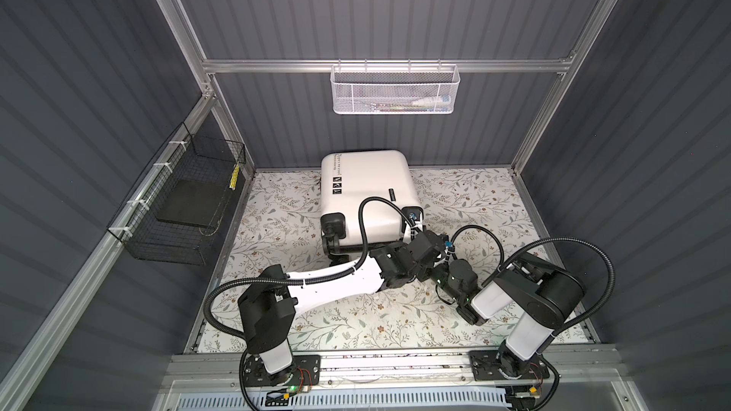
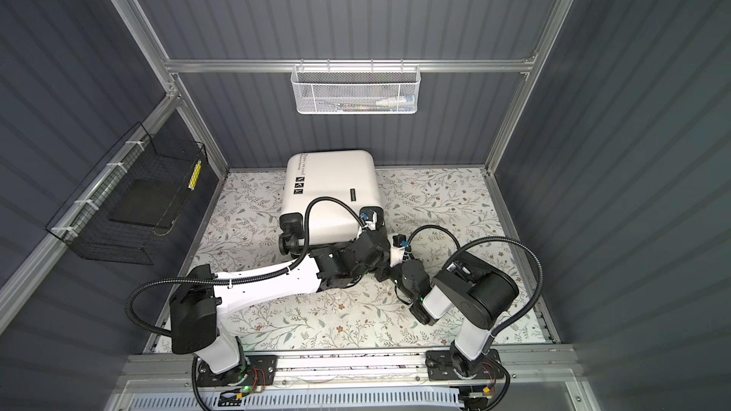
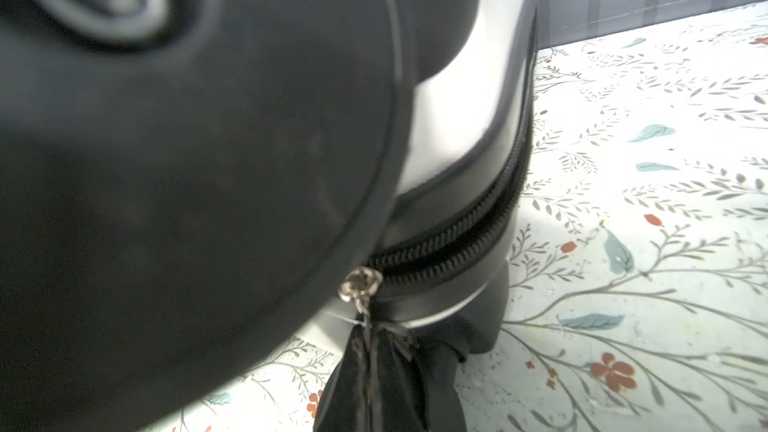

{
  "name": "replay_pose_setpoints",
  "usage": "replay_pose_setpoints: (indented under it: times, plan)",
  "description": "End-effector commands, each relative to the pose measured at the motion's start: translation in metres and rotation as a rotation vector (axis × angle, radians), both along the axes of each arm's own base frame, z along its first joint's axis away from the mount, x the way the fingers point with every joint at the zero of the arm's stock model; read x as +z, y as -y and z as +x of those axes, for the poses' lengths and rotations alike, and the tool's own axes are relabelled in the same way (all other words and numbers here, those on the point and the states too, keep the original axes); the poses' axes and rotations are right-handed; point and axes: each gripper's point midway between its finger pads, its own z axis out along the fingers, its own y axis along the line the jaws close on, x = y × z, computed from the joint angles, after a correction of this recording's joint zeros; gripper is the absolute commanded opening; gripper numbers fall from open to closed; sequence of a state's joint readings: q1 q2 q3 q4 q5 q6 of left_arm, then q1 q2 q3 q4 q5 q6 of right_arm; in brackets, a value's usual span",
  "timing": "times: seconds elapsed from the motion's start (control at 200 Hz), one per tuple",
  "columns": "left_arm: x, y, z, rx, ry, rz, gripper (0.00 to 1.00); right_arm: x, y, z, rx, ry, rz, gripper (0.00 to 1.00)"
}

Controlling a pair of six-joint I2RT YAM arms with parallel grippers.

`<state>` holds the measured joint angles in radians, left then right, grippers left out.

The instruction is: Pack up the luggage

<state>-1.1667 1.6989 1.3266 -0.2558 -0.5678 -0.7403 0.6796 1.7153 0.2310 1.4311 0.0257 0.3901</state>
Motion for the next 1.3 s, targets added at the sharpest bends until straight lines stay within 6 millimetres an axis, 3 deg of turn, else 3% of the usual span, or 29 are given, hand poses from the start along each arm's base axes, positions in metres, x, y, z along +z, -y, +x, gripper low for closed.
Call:
replay_pose_setpoints:
  times: [0.0,0.305,0.54,0.925,1.291]
  plan:
    - [0.066,0.015,-0.008,-0.058,0.097,-0.171,0.0,0.011,0.016,0.008,-0.088,0.03,0.027,0.0]
    - [0.066,0.013,-0.009,-0.055,0.098,-0.171,0.0,0.002,0.054,0.019,-0.254,-0.021,0.068,0.0]
    - [0.064,0.011,-0.009,-0.052,0.095,-0.17,0.0,-0.001,0.07,0.023,-0.32,-0.045,0.089,0.0]
    - [0.056,0.012,-0.021,-0.125,0.065,-0.17,0.0,0.001,0.08,0.049,-0.364,-0.1,0.087,0.0]
    - [0.05,-0.012,-0.05,-0.238,0.041,-0.189,0.0,0.0,0.086,0.07,-0.374,-0.146,0.128,0.0]
